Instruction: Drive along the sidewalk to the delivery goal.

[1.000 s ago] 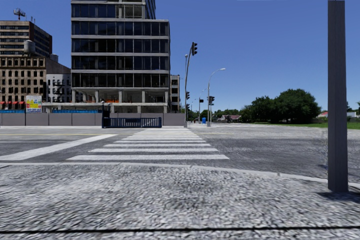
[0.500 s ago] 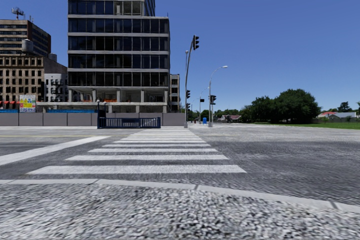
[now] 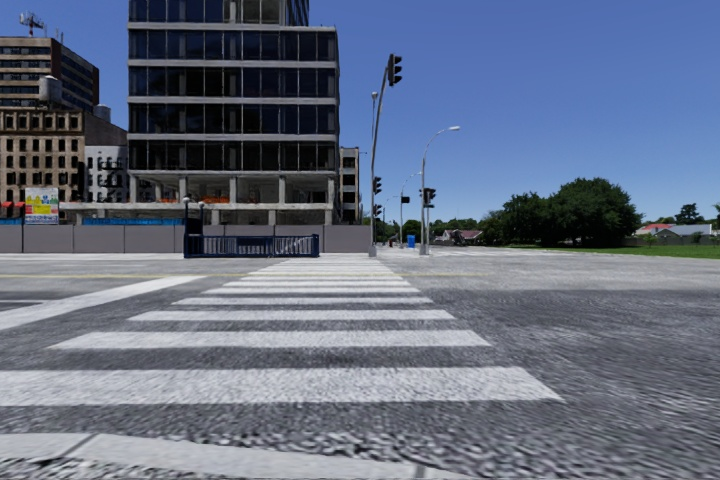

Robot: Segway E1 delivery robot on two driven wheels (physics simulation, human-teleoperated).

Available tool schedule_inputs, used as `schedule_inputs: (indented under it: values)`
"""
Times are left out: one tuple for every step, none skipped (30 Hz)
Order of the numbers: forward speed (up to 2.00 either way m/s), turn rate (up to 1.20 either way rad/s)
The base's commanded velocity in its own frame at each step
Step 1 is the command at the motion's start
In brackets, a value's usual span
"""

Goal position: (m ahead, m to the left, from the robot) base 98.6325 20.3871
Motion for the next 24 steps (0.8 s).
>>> schedule_inputs:
  values:
    - [2.00, 0.00]
    - [2.00, 0.00]
    - [2.00, 0.00]
    - [2.00, 0.00]
    - [2.00, 0.00]
    - [2.00, 0.00]
    - [2.00, 0.00]
    - [2.00, 0.00]
    - [2.00, 0.00]
    - [2.00, 0.00]
    - [2.00, 0.00]
    - [2.00, 0.00]
    - [2.00, 0.00]
    - [2.00, 0.00]
    - [2.00, 0.00]
    - [2.00, 0.00]
    - [2.00, 0.00]
    - [2.00, 0.00]
    - [2.00, 0.00]
    - [2.00, 0.00]
    - [2.00, 0.00]
    - [2.00, 0.00]
    - [2.00, 0.00]
    - [2.00, 0.00]
